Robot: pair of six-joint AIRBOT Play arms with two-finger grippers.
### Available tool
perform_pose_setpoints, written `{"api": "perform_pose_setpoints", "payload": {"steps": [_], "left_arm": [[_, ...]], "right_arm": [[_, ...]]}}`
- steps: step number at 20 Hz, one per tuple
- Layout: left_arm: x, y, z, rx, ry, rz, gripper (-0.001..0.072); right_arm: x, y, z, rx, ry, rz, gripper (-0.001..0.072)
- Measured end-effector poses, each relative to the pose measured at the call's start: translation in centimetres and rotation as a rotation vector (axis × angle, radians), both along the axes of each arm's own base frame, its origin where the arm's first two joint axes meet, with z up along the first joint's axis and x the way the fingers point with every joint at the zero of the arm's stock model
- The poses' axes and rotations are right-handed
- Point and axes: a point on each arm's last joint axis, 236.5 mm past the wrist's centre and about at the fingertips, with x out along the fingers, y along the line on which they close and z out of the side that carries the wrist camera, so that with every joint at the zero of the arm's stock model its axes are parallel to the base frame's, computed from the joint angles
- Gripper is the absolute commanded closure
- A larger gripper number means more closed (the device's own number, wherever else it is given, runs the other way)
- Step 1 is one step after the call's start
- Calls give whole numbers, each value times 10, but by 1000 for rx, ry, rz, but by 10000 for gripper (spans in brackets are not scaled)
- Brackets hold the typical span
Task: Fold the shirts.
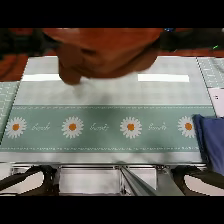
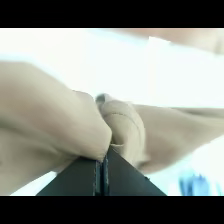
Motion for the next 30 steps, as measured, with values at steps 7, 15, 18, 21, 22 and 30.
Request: {"api": "perform_pose_setpoints", "payload": {"steps": [7, 15, 18, 21, 22, 30], "left_arm": [[-98, 42, 189, 115, -497, 172, 691], [-196, 30, 169, 345, -453, 155, 691], [-200, 27, 89, 332, -213, 84, 691], [-201, 18, -14, 277, 70, -23, 691], [-201, 11, -50, 253, 158, -63, 691], [-114, -29, -212, 184, 407, -63, 691]], "right_arm": [[-117, -49, 170, -142, -398, -107, 692], [-209, -89, 136, -276, -230, -198, 692], [-216, -80, 69, -269, -34, -140, 692], [-210, -60, -9, -211, 153, -74, 691], [-205, -54, -34, -185, 204, -65, 691], [-109, -56, -184, -129, 399, -174, 691]]}}
